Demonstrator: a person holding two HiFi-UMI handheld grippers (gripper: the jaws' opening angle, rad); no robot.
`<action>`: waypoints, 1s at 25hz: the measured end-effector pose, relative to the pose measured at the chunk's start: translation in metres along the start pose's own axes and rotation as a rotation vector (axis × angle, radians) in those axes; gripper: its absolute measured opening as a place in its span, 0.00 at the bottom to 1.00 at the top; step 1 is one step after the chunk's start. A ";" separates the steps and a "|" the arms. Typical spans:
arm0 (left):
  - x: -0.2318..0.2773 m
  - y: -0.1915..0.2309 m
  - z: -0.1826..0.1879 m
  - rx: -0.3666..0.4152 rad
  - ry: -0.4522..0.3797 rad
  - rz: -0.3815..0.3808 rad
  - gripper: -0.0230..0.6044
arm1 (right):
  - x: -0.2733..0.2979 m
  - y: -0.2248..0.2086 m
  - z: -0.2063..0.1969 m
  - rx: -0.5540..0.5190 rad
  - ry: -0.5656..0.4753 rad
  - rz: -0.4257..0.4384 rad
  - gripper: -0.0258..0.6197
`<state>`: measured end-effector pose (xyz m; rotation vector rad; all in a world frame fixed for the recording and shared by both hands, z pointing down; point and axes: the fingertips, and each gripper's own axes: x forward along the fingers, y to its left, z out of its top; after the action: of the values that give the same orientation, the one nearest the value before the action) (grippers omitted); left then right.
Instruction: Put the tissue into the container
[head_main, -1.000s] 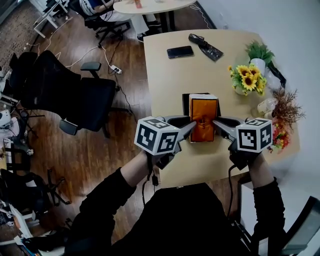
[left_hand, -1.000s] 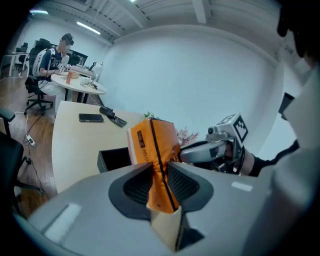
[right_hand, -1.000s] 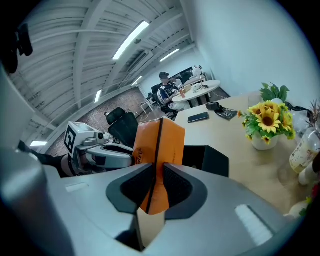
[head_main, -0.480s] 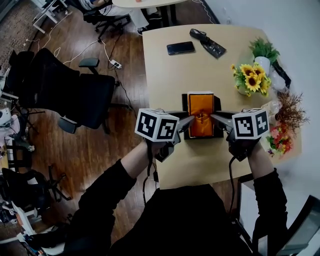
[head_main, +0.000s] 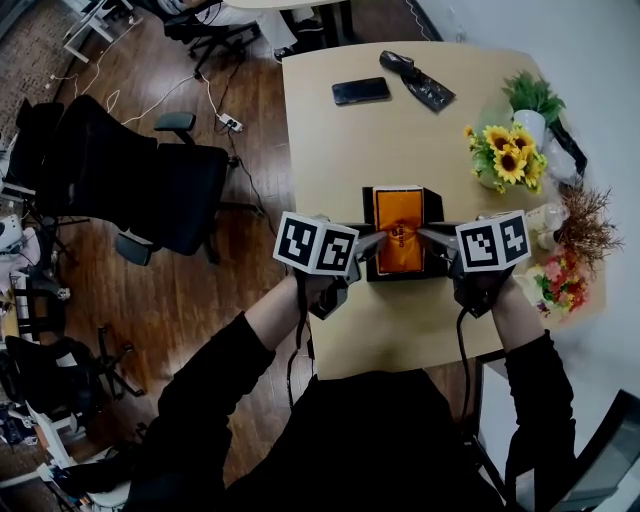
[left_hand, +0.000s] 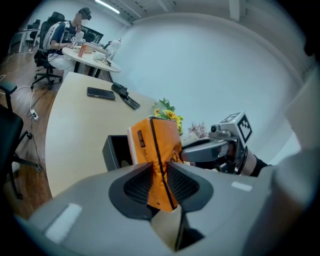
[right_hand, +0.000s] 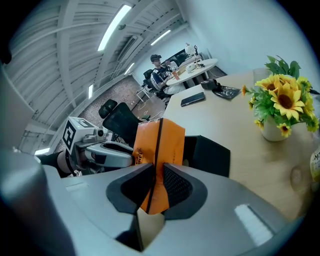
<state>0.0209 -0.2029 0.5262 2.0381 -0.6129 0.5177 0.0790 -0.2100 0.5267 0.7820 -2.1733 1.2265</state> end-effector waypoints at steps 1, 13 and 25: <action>0.001 0.002 -0.001 -0.006 0.005 0.001 0.15 | 0.002 -0.001 -0.001 0.001 0.007 -0.002 0.14; 0.016 0.023 -0.017 -0.029 0.071 0.043 0.15 | 0.025 -0.016 -0.014 0.012 0.062 -0.025 0.14; 0.029 0.037 -0.028 -0.034 0.131 0.072 0.15 | 0.038 -0.029 -0.026 0.017 0.092 -0.046 0.14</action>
<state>0.0180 -0.2022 0.5804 1.9382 -0.6133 0.6734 0.0764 -0.2084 0.5806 0.7641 -2.0625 1.2352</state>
